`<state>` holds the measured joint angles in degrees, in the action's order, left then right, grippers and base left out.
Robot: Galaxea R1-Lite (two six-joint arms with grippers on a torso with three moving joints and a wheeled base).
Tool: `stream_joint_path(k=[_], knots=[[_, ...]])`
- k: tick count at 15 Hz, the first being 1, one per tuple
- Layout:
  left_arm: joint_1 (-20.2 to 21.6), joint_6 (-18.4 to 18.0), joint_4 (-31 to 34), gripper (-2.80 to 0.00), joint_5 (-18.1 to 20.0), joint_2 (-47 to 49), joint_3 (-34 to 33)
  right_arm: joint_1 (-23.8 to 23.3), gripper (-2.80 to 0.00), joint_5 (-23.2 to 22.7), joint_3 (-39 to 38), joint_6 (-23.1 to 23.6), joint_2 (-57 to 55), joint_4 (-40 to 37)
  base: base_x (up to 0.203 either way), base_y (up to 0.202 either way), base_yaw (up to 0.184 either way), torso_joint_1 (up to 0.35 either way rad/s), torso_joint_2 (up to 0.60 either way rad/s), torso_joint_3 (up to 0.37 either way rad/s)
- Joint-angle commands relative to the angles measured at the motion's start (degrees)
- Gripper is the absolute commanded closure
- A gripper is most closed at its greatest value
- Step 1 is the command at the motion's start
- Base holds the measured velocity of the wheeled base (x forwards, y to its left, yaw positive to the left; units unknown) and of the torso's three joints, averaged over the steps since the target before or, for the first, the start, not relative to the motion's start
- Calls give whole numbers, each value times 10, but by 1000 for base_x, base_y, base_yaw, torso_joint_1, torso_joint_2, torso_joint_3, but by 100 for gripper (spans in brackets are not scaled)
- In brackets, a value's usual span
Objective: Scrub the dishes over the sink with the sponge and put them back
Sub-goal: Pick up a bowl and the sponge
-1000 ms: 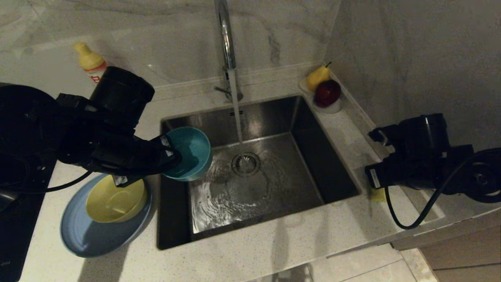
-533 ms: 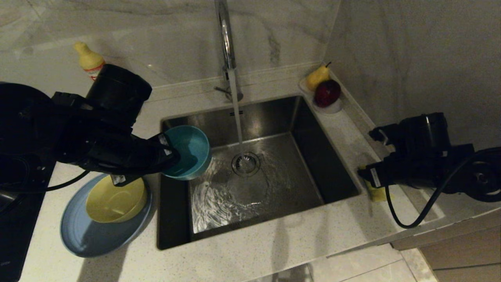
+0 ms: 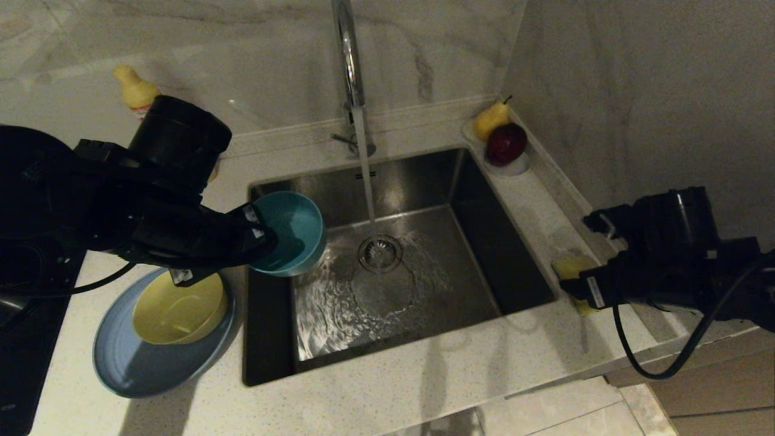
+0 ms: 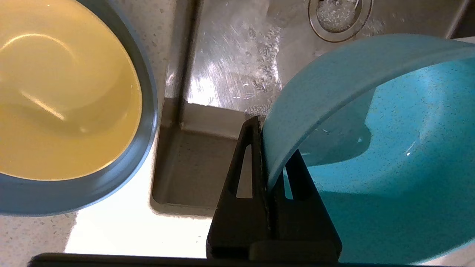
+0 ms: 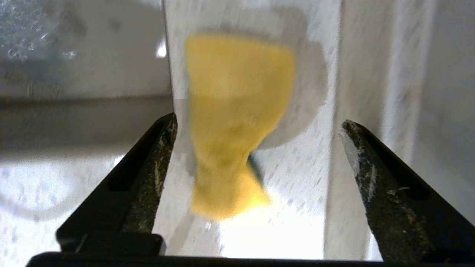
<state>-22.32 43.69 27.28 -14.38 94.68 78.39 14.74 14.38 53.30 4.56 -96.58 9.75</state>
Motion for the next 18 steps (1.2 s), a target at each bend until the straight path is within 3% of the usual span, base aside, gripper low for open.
stream_joint_path(k=[1, 11, 12, 13, 18], knots=[[0, 3, 2, 0, -1, 0, 0, 2, -280, -1, -23, -1, 15, 1, 0, 0, 0, 0, 0, 0], [0, 2, 2, 0, -1, 1, 4, 3, -280, -2, -45, -27, 12, 4, 0, 0, 0, 0, 0, 0], [0, 2, 2, 0, -1, 1, 4, 3, -177, -3, -44, -27, 10, 5, 0, 0, 0, 0, 0, 0], [0, 2, 2, 0, -1, 1, 4, 3, 0, -3, -41, -27, 8, 5, 0, 0, 0, 0, 0, 0], [0, 0, 2, 0, -1, 1, 5, 3, 0, -3, -36, -26, 3, 7, 0, 0, 0, 0, 0, 0]])
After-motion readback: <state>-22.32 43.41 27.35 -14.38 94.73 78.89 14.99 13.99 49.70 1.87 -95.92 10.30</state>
